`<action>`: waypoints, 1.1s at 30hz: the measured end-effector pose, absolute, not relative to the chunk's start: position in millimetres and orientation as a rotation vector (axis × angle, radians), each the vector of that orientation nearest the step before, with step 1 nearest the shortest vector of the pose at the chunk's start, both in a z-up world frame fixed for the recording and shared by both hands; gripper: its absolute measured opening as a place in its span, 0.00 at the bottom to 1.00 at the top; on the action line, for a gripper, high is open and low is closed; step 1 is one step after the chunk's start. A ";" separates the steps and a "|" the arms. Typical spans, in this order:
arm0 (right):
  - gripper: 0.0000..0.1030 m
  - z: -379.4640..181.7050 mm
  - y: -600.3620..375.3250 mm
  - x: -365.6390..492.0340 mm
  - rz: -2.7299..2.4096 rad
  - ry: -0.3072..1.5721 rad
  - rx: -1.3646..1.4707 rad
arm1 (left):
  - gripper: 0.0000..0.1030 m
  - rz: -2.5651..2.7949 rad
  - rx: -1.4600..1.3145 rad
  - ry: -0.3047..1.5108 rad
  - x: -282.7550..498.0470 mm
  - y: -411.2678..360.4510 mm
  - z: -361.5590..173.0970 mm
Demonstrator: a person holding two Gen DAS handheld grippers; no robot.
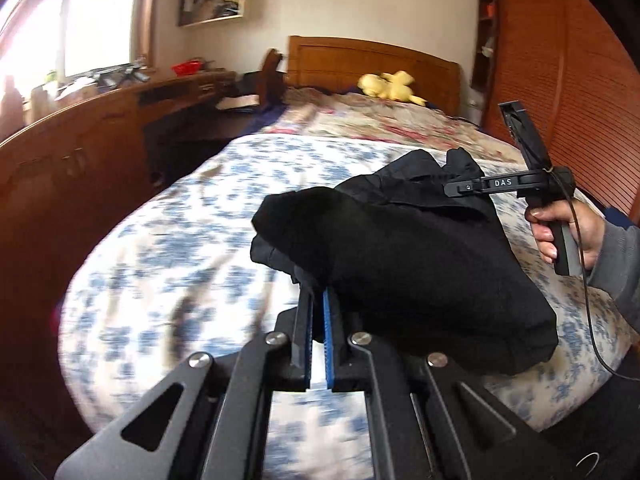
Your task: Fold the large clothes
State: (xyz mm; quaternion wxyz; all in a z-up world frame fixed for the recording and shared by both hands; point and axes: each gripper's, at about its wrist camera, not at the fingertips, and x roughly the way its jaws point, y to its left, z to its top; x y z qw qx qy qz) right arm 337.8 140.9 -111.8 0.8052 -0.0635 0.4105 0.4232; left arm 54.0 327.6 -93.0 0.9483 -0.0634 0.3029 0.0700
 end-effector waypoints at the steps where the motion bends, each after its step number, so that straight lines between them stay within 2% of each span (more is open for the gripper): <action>1: 0.17 -110.2 162.1 333.5 0.925 0.872 -0.151 | 0.02 0.173 -0.135 0.613 46.7 345.2 -91.6; 8: 0.16 -103.8 310.8 308.8 1.039 0.829 -0.206 | 0.02 0.379 -0.156 0.613 4.3 444.5 -95.7; 17: 0.18 -98.4 428.1 271.4 1.062 0.771 -0.297 | 0.02 0.553 -0.195 0.616 -26.0 500.5 -122.7; 19: 0.21 -105.5 434.6 259.6 1.045 0.768 -0.346 | 0.02 0.567 -0.207 0.633 -31.2 499.6 -130.3; 22: 0.31 -120.8 434.2 256.3 1.008 0.809 -0.388 | 0.02 0.574 -0.268 0.641 -35.3 500.5 -137.0; 24: 0.43 -126.4 424.1 257.8 0.991 0.828 -0.395 | 0.03 0.574 -0.291 0.624 -39.0 498.0 -135.2; 33: 0.54 -86.7 341.6 228.2 1.050 0.719 -0.383 | 0.12 0.579 -0.222 0.586 -56.1 468.0 -98.4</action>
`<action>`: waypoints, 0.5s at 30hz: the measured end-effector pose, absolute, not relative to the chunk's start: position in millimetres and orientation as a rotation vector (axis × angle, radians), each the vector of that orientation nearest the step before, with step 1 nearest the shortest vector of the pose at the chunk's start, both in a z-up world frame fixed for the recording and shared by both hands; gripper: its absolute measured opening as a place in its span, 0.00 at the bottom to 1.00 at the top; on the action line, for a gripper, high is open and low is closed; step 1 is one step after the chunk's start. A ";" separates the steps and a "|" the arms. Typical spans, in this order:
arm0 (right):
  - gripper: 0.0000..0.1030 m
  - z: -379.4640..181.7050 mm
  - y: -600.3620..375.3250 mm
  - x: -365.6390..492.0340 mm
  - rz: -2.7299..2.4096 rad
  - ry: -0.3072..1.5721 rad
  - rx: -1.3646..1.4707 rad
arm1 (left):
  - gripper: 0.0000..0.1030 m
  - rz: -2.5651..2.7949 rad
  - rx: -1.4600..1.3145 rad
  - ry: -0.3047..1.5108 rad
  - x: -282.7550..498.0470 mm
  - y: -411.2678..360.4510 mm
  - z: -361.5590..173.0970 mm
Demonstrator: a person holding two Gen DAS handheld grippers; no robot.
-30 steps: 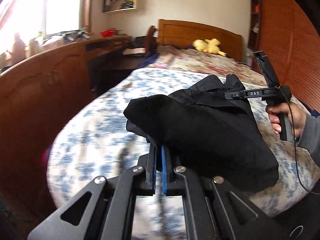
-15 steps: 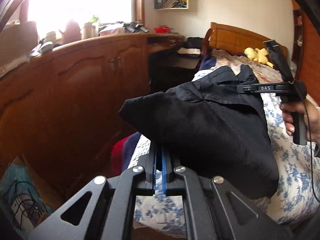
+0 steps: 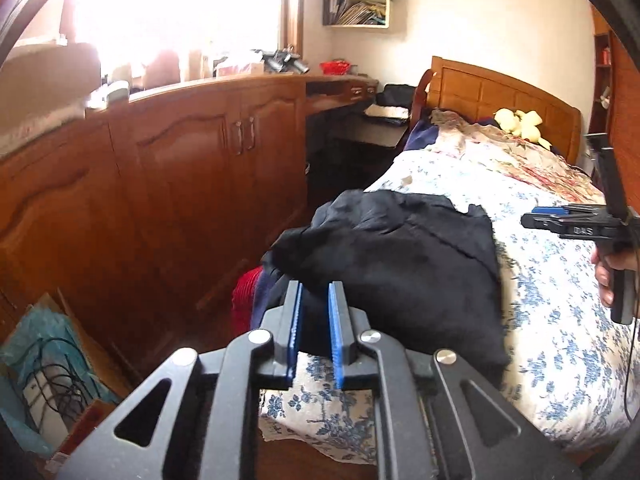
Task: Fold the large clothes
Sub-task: 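Carry the folded coat with both tools to the quilt edge by the desk, then open both tools to set the folded coat down on the quilt edge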
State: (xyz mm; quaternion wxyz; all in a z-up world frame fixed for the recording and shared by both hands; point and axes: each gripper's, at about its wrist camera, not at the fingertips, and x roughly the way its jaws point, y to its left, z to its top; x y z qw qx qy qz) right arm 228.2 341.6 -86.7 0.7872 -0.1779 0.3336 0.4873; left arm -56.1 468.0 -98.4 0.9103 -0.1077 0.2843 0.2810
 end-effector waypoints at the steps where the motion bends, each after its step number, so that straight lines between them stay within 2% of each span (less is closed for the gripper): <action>1: 0.55 -81.7 333.9 221.9 1.058 0.708 -0.380 | 0.14 0.563 -0.218 0.582 -56.0 461.4 -92.6; 9: 0.58 -33.7 235.2 176.3 1.086 0.614 -0.332 | 0.29 0.462 -0.175 0.491 -45.3 398.6 -36.8; 15: 0.66 0.6 156.2 161.0 1.052 0.548 -0.291 | 0.35 0.391 -0.123 0.450 -20.0 345.7 0.0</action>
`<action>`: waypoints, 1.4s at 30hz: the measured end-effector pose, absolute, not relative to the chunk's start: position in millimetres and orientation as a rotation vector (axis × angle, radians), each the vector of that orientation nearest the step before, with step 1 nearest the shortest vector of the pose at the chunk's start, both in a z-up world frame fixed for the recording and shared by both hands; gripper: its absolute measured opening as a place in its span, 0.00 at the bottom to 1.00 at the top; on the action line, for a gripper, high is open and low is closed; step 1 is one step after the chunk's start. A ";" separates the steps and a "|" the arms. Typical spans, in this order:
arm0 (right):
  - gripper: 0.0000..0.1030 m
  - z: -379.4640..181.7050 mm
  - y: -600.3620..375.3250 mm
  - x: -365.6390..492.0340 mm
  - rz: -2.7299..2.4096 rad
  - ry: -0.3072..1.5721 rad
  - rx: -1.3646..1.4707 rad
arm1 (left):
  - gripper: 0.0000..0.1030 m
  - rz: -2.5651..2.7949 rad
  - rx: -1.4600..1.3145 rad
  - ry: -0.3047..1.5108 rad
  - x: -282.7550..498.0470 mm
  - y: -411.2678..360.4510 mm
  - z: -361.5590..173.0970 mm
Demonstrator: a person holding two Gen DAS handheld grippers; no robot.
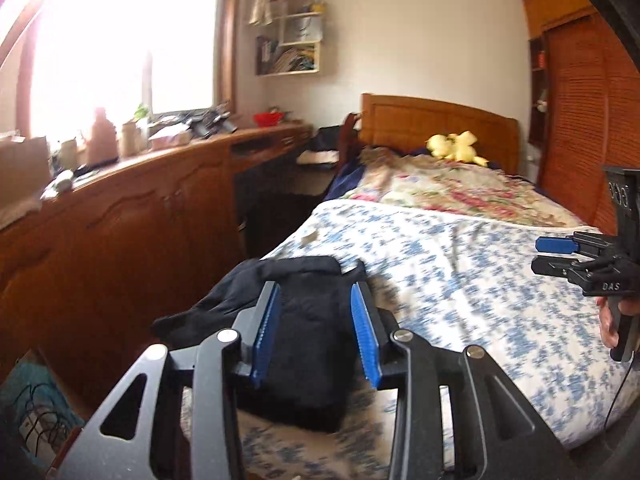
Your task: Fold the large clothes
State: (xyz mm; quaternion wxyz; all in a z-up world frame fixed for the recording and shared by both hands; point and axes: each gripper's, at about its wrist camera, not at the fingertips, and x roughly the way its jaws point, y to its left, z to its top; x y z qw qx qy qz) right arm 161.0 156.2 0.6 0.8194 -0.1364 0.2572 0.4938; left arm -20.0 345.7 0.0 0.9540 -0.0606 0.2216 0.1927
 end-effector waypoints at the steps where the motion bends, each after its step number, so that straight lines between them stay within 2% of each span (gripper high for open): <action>1: 0.67 4.1 148.9 158.3 1.049 0.542 -0.285 | 0.35 0.378 -0.121 0.446 -15.4 338.6 4.4; 6: 0.76 19.0 94.5 149.2 1.002 0.512 -0.255 | 0.36 0.338 -0.096 0.442 9.7 296.6 12.8; 20: 0.77 10.6 -39.1 147.0 0.808 0.497 -0.176 | 0.36 0.181 -0.091 0.553 83.7 173.2 -17.2; 29: 0.78 6.0 -104.3 121.9 0.686 0.500 -0.104 | 0.36 0.068 -0.080 0.588 85.3 106.2 -18.8; 42: 0.84 10.4 -171.5 66.4 0.545 0.490 -0.018 | 0.36 -0.005 -0.096 0.584 48.5 35.6 -18.4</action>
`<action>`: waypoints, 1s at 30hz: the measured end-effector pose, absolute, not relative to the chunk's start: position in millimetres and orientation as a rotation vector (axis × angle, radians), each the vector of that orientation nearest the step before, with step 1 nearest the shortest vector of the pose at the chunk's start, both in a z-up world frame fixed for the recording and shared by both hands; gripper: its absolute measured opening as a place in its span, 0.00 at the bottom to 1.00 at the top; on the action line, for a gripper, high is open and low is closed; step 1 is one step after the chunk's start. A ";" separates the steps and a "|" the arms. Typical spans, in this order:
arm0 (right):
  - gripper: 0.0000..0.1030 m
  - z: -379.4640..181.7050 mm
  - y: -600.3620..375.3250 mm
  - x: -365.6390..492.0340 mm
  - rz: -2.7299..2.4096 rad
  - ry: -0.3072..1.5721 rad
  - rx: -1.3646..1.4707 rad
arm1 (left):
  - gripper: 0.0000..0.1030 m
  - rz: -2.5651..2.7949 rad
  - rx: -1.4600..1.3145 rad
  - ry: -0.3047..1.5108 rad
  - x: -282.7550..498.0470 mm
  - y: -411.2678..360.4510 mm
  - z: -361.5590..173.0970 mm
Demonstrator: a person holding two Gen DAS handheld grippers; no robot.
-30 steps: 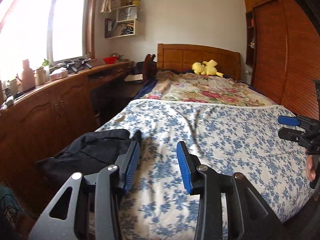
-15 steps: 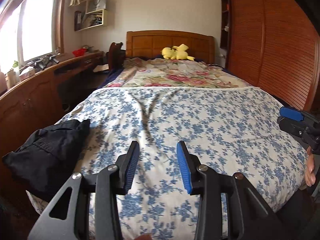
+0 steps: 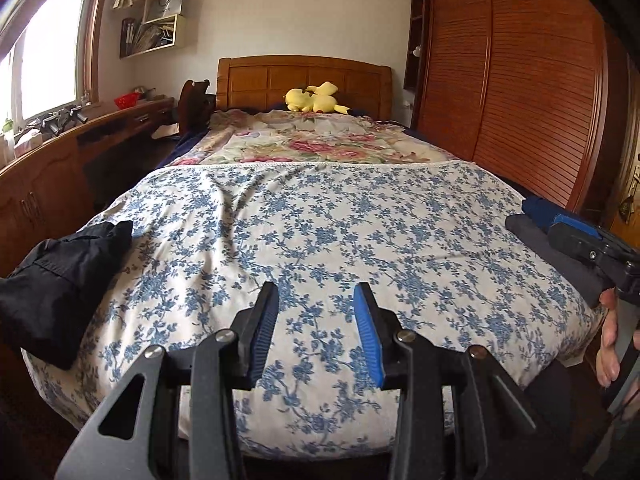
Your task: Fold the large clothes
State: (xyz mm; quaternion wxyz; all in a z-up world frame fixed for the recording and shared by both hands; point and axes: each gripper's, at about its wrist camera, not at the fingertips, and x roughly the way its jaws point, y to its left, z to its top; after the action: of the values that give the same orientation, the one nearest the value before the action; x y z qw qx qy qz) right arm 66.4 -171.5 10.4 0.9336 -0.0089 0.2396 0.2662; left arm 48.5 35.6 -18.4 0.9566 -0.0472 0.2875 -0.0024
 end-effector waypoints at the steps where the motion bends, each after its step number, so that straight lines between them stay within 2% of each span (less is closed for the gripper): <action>1: 0.84 10.6 -176.1 63.4 0.525 0.487 -0.013 | 0.36 -0.004 -0.095 0.580 46.6 32.0 -16.6; 17: 0.84 45.3 -223.7 34.9 0.351 0.356 0.020 | 0.36 -0.012 -0.057 0.437 24.1 -2.4 40.5; 30: 0.84 47.1 -228.1 27.6 0.341 0.341 0.026 | 0.36 -0.012 -0.042 0.415 17.3 -11.5 44.9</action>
State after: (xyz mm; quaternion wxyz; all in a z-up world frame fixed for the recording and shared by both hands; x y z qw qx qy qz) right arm 27.6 -228.1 47.1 0.9710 0.0130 0.1688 0.1688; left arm 17.3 -11.5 44.9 0.9783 -0.0210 0.2060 -0.0058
